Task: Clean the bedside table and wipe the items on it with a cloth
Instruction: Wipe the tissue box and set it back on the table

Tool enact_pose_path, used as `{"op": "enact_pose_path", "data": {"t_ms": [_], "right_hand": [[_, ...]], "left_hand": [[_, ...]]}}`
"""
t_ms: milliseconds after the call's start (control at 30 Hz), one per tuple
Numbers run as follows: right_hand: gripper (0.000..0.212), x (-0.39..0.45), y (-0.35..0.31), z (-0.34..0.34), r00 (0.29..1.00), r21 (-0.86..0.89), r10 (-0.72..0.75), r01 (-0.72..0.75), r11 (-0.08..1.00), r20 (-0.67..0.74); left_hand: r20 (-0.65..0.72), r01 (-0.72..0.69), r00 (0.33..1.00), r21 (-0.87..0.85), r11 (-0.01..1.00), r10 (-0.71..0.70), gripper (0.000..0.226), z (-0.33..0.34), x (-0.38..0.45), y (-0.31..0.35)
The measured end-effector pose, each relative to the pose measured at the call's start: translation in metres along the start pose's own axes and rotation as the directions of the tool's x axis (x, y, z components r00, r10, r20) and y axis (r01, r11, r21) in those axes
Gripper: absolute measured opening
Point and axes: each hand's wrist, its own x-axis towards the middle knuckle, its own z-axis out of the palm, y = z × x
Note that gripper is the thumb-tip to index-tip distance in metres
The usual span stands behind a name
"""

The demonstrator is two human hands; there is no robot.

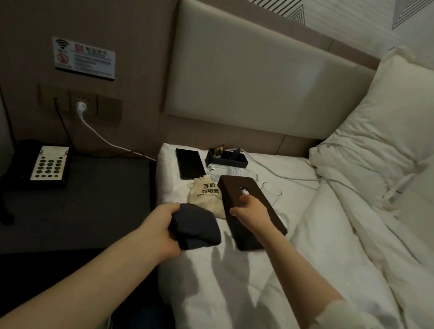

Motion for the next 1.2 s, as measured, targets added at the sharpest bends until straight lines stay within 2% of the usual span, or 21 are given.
{"op": "enact_pose_path", "data": {"t_ms": [67, 167, 233, 300, 367, 467, 633, 767, 933, 1000, 1067, 1133, 1200], "right_hand": [[0.051, 0.011, 0.021, -0.004, 0.996, -0.162, 0.036, -0.049, 0.986, -0.078], [0.052, 0.022, 0.049, -0.016, 0.975, -0.215, 0.147, -0.182, 0.959, -0.169], [0.049, 0.027, 0.066, -0.025, 0.961, -0.238, 0.224, -0.259, 0.936, -0.165], [0.045, 0.029, 0.076, -0.034, 0.952, -0.165, 0.285, -0.300, 0.940, -0.107], [0.042, 0.031, 0.080, -0.037, 0.946, 0.010, 0.323, -0.323, 0.946, -0.035], [0.043, 0.036, 0.078, -0.036, 0.948, 0.074, 0.318, -0.319, 0.945, 0.023], [0.047, 0.044, 0.074, -0.034, 0.955, -0.090, 0.296, -0.295, 0.951, 0.002], [0.043, 0.042, 0.077, -0.031, 0.951, -0.091, 0.308, -0.307, 0.947, -0.003], [0.040, 0.031, 0.078, -0.026, 0.956, -0.112, 0.291, -0.285, 0.952, 0.040], [0.034, 0.025, 0.076, -0.025, 0.958, -0.107, 0.280, -0.272, 0.956, 0.058], [0.025, 0.021, 0.075, -0.025, 0.957, -0.057, 0.280, -0.276, 0.959, 0.074], [0.020, 0.015, 0.072, -0.025, 0.953, 0.091, 0.290, -0.298, 0.950, 0.092], [0.013, 0.005, 0.067, -0.028, 0.954, 0.167, 0.286, -0.297, 0.940, 0.086]], "left_hand": [[0.027, 0.016, 0.999, -0.004, 1.000, -0.016, 0.030, 0.019, 0.007, -0.009], [0.068, 0.030, 0.997, -0.031, 0.999, -0.028, 0.033, 0.035, 0.022, -0.021], [0.062, 0.027, 0.998, -0.074, 0.997, -0.023, 0.041, 0.041, 0.035, -0.029], [0.041, 0.014, 0.999, -0.088, 0.996, -0.010, 0.047, 0.045, 0.047, -0.036], [0.013, 0.011, 1.000, -0.082, 0.997, -0.010, 0.051, 0.046, 0.058, -0.043], [-0.026, 0.021, 0.999, -0.067, 0.998, -0.023, 0.051, 0.046, 0.074, -0.053], [-0.070, 0.011, 0.997, -0.045, 0.999, -0.014, 0.050, 0.056, 0.088, -0.059], [-0.077, -0.063, 0.995, -0.027, 0.998, 0.060, 0.053, 0.068, 0.099, -0.059], [-0.033, -0.052, 0.998, 0.088, 0.995, 0.055, 0.033, 0.072, 0.109, -0.070], [-0.031, -0.048, 0.998, 0.123, 0.991, 0.052, 0.032, 0.070, 0.109, -0.074], [-0.033, -0.066, 0.997, 0.152, 0.986, 0.071, 0.030, 0.068, 0.107, -0.076], [-0.045, -0.071, 0.996, 0.164, 0.984, 0.079, 0.025, 0.065, 0.104, -0.074], [-0.048, -0.070, 0.996, 0.164, 0.984, 0.079, 0.025, 0.060, 0.100, -0.072]]}}
